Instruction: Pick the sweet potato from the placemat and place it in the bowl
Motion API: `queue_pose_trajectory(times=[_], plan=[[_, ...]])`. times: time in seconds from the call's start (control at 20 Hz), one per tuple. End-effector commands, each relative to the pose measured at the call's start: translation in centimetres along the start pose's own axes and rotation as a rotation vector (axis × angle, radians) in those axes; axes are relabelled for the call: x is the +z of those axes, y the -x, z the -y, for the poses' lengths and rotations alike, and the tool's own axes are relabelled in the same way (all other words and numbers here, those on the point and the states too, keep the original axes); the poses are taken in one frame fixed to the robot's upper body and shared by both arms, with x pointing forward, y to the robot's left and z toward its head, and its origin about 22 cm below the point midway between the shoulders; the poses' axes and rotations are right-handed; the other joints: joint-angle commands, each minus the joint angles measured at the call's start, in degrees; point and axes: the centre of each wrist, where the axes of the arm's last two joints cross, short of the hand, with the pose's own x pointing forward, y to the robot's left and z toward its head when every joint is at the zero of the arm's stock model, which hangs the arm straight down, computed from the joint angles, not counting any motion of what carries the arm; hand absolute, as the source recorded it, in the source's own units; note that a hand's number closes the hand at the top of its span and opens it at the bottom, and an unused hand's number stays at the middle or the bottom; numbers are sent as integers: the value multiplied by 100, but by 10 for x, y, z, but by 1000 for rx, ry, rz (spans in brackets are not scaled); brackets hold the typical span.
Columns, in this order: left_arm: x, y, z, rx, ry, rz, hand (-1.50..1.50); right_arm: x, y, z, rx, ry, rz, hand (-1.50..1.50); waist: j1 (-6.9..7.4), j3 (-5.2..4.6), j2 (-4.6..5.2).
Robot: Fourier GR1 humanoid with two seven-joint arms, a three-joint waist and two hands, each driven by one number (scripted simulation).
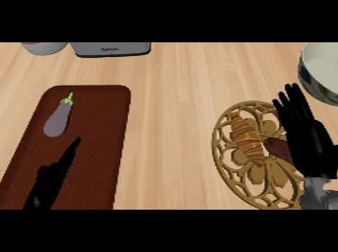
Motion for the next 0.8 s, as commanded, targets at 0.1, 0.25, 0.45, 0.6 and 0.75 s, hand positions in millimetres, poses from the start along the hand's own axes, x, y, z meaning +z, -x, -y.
queue_pose_trajectory(times=[0.1,0.25,0.45,0.6,0.75], plan=[[17,-44,-20,29,-50,166,0,2,-10,-17,152,-488,27,150,227,-88,67],[16,-60,-21,36,-71,276,0,12,-20,-35,284,-874,39,150,401,-108,-60],[-1,-84,10,199,-101,349,0,13,-17,27,215,-693,348,-150,-139,-38,142],[-5,-98,16,207,-105,368,0,22,0,60,25,-749,402,-150,-52,-33,157],[-19,-101,20,170,-108,368,0,14,-18,114,32,-753,543,-150,23,-56,168]])
